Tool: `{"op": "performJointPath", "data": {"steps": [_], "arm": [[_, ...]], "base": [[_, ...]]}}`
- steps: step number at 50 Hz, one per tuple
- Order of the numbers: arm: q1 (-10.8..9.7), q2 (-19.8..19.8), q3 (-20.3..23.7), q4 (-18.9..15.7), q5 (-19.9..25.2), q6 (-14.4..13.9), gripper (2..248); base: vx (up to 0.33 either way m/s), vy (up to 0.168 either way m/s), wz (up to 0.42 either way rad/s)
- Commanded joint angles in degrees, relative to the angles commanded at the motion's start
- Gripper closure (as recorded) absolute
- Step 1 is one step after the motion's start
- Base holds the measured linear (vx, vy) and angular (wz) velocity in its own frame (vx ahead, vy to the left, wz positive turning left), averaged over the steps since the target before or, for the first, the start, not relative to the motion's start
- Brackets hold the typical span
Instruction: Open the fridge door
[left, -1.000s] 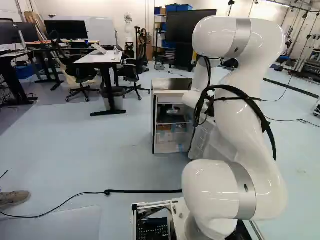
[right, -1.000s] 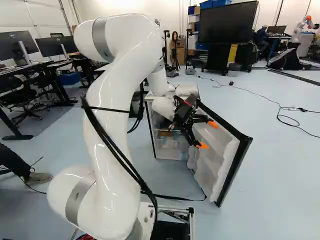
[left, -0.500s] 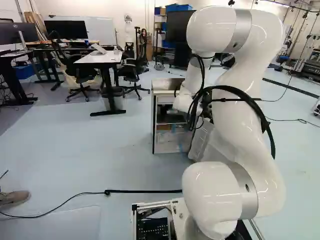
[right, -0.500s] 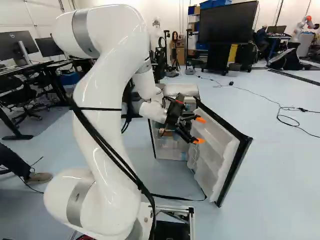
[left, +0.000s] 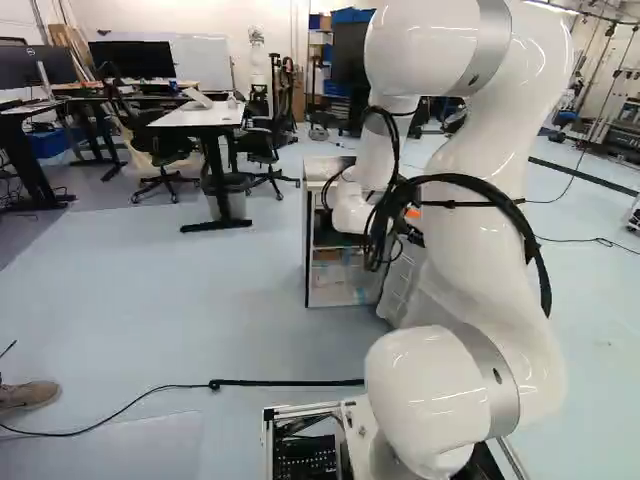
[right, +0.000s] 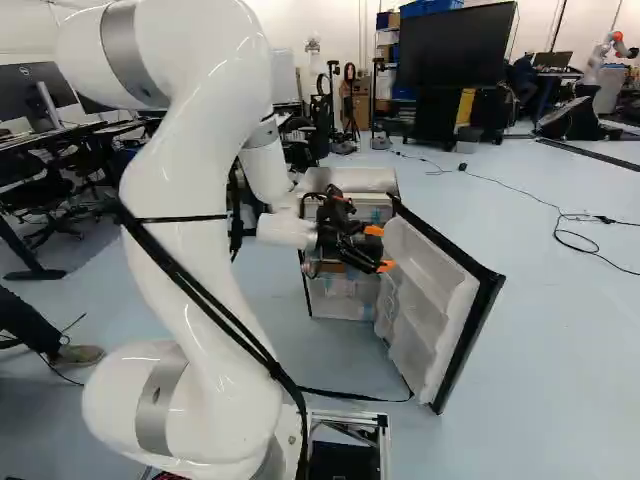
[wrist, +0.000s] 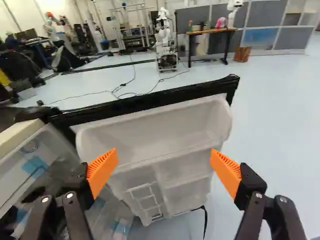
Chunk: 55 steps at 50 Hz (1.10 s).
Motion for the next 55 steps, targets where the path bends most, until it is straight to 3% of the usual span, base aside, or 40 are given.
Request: {"op": "performJointPath", "data": {"steps": [23, 55], "arm": [[5.21, 3.37, 5.09, -13.13, -2.33, 0.00, 3], [5.24, 4.85, 6.29, -16.00, -2.98, 0.18, 3]], "base": [[0.000, 0.000, 0.000], [0.000, 0.000, 0.000]]}}
